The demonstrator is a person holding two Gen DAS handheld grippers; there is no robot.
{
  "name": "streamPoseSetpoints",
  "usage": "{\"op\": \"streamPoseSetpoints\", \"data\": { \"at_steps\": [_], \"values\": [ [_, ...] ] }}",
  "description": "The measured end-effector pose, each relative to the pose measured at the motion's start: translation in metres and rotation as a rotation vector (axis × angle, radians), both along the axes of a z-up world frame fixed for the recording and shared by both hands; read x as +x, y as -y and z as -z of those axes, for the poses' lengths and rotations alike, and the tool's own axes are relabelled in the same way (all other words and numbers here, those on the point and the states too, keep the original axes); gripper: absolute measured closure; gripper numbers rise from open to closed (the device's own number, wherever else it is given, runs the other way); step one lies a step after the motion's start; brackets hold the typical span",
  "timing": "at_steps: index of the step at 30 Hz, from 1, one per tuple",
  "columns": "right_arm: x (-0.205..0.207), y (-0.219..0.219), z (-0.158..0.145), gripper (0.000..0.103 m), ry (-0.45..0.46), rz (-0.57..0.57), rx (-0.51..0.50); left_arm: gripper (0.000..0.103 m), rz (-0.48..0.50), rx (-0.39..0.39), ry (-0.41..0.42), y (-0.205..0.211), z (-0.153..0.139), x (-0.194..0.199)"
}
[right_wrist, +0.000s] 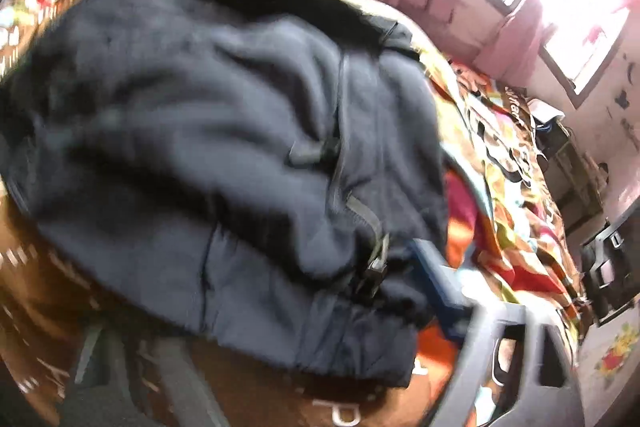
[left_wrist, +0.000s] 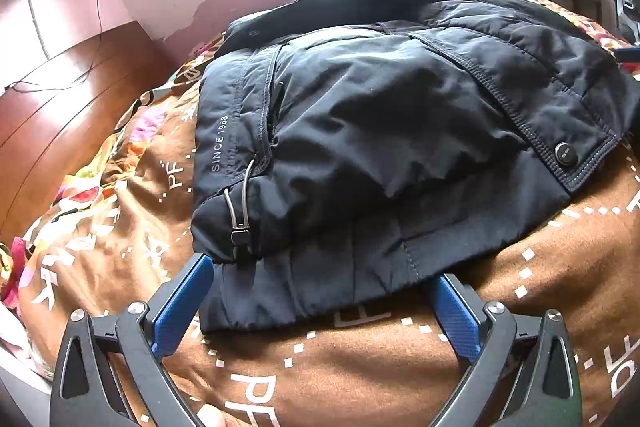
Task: Fold large clothes
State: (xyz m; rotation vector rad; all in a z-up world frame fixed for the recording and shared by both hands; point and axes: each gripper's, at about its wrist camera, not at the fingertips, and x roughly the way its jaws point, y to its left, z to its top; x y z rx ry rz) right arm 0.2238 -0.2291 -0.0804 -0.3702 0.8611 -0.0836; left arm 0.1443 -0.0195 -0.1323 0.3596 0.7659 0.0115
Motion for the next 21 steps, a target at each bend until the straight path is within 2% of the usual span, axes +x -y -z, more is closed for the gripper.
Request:
{"op": "streamPoseSetpoints", "data": {
  "at_steps": [1,2,4,5,7,12,15,16,18,20,21],
  "values": [
    [0.002,0.0,-0.006,0.05,0.009,-0.01,0.036,0.0,0.001,-0.001,0.002,0.0,0.0,0.0],
    [0.006,-0.002,-0.012,0.055,0.015,-0.023,0.06,0.0,0.002,-0.001,0.004,0.0,-0.001,0.0],
    [0.015,-0.007,-0.019,0.078,0.008,-0.058,0.105,0.0,0.002,0.001,0.009,0.001,-0.001,-0.002],
    [0.02,-0.008,-0.024,0.081,0.002,-0.068,0.154,0.0,0.004,0.009,0.017,0.002,-0.001,-0.003],
    [0.037,-0.002,-0.042,0.084,0.006,-0.054,0.29,0.0,0.012,0.02,0.033,0.005,-0.003,-0.006],
    [0.063,0.02,-0.08,0.088,0.039,-0.003,0.551,0.0,0.062,0.073,0.074,0.02,-0.005,-0.015],
    [0.073,0.026,-0.098,0.09,0.081,0.002,0.593,0.0,0.07,0.138,0.116,0.028,-0.008,-0.019],
    [0.071,0.021,-0.104,0.09,0.093,0.002,0.594,0.0,0.074,0.186,0.155,0.033,-0.01,-0.021],
    [0.071,0.021,-0.11,0.09,0.116,0.005,0.604,0.006,0.062,0.261,0.202,0.04,-0.01,-0.02],
    [0.069,0.024,-0.111,0.09,0.124,0.01,0.607,0.019,0.036,0.34,0.237,0.047,-0.011,-0.013],
    [0.064,0.022,-0.111,0.09,0.126,0.015,0.609,0.022,0.019,0.364,0.251,0.048,-0.011,-0.009]
  ]
}}
